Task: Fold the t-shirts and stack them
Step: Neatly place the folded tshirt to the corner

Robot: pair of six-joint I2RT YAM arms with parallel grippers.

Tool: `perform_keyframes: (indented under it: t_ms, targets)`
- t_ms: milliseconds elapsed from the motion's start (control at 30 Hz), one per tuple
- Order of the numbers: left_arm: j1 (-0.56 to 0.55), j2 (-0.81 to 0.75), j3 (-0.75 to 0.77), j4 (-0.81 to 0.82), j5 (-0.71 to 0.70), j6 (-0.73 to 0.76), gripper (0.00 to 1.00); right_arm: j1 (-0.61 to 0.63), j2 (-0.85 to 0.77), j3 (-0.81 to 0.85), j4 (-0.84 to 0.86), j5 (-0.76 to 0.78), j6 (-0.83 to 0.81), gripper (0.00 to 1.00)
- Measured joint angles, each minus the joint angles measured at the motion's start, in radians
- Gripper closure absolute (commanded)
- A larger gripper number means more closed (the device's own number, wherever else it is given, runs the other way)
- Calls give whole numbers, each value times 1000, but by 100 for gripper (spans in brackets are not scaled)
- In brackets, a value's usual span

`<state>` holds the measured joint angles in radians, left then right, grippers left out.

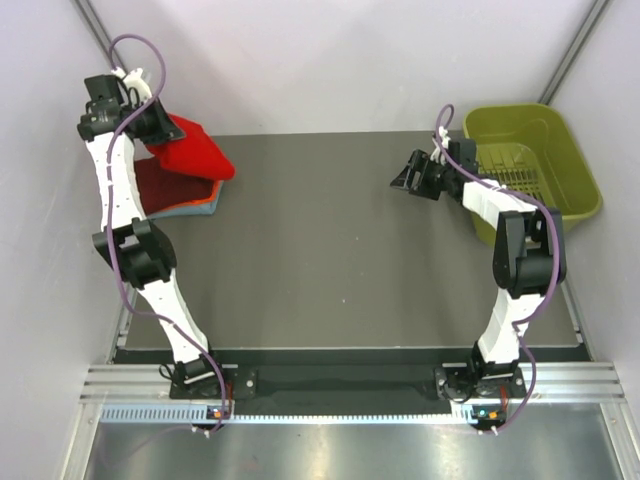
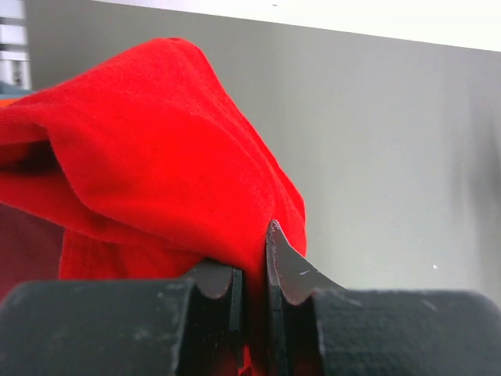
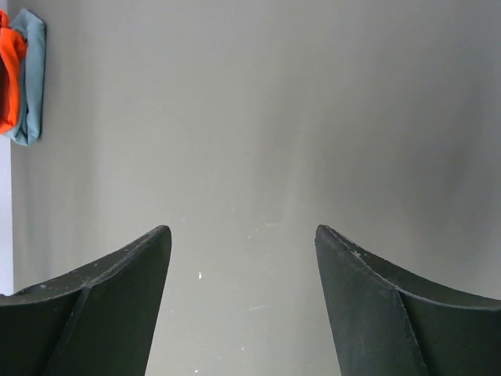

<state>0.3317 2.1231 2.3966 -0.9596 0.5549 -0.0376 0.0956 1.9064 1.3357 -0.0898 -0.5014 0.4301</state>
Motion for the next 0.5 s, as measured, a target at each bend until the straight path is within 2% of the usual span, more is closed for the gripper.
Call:
perform_keyframes:
  t_ms: [333, 500]
  targets:
    - [13, 29, 16, -29, -162, 45, 100, 0, -23, -27, 8, 3, 0, 25]
    - [5, 70, 24, -36, -301, 81, 100, 0, -26, -35, 14, 4, 0, 25]
